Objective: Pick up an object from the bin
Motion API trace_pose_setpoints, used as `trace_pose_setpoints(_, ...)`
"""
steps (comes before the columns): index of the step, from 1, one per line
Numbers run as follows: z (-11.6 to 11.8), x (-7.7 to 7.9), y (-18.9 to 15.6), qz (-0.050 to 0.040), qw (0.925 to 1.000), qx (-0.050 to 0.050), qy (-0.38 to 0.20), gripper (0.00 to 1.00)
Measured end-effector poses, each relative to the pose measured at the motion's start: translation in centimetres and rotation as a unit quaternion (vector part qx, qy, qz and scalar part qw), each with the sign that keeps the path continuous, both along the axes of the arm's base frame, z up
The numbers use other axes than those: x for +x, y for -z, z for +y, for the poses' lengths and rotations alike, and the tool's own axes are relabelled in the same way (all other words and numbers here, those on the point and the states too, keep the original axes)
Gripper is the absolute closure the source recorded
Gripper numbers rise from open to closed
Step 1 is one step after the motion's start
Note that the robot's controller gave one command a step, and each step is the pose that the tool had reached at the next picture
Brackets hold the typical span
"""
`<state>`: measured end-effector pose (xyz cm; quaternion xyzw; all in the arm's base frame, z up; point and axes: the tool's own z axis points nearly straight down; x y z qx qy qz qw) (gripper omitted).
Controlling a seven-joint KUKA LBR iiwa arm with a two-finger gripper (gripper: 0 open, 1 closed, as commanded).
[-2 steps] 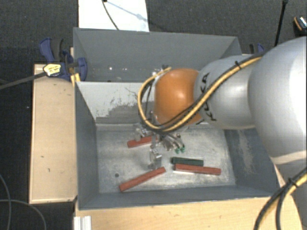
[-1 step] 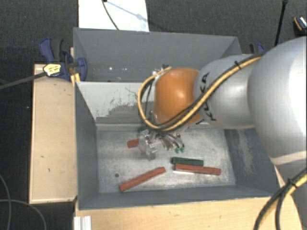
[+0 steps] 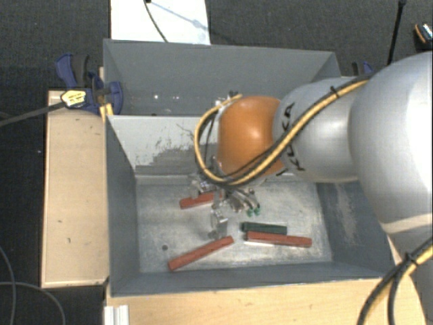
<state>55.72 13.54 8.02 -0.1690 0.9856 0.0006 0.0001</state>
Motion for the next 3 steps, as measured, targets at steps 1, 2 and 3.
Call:
trace_pose_setpoints(1,0.0,0.0,0.0,0.0002,1.0,0.0,0.002,1.0)
trace_pose_setpoints(2,0.2,0.4,-10.6,-0.0056,1.0,0.001,-0.003,1.0)
trace_pose_setpoints(3,0.2,0.2,-10.1,-0.0013,1.0,0.0,-0.001,0.0)
